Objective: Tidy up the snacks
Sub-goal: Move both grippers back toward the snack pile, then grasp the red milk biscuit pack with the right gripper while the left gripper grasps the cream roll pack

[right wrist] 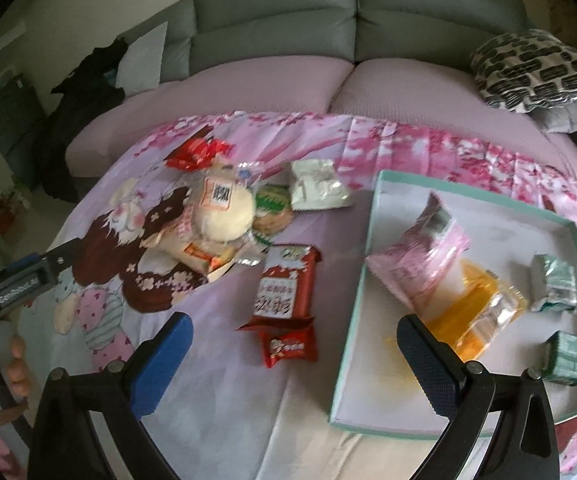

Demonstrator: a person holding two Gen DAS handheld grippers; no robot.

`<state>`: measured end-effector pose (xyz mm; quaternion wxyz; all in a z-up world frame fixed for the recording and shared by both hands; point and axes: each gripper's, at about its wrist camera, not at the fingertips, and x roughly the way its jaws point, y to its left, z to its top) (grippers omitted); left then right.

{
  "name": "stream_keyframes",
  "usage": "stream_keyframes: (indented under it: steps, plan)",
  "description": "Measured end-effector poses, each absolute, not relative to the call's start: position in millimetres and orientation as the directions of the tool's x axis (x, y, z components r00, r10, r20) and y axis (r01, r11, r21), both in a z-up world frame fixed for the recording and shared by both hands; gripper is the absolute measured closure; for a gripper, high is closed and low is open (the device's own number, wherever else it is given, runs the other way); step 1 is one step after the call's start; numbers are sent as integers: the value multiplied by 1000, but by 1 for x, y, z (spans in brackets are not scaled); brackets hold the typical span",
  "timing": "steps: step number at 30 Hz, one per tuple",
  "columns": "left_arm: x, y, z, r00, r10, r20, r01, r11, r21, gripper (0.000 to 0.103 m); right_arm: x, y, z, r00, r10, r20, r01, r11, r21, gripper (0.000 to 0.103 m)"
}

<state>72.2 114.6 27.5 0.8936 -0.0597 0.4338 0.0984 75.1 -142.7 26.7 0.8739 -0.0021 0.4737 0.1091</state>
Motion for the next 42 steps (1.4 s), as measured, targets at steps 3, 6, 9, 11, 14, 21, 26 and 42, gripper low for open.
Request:
stream_keyframes:
  steps: [3,6,9,11,14,21,26,42]
  plan:
    - [74,112,20,589,99,-802,-214,976,-37,3,75,-138,20,508,207,-836,-204,972,117,0]
    - [76,108,12,577,83,-812,-196,980,-39,3,74,-134,16,506,219,-835,-218,968,122,0]
    - [79,105,8,571,71,-818,-185,982,-43,3,76,-131,15,504,232,-832,-227,965,132,0]
    - [81,103,6,569,56,-820,-169,984,-50,3,78,-130,14,507,240,-828,-231,963,138,1]
    - [85,96,5,572,38,-820,-141,989,-52,3,83,-128,12,502,249,-828,-233,961,148,10]
    - [98,76,0,561,1,-828,-71,996,-47,3,94,-129,3,480,248,-841,-228,962,153,25]
    - [108,65,-6,545,-19,-838,-36,998,-46,3,103,-128,-3,471,239,-849,-227,963,145,32]
    - [144,44,-22,514,-71,-855,5,997,-80,3,119,-124,-20,448,214,-868,-229,966,120,36]
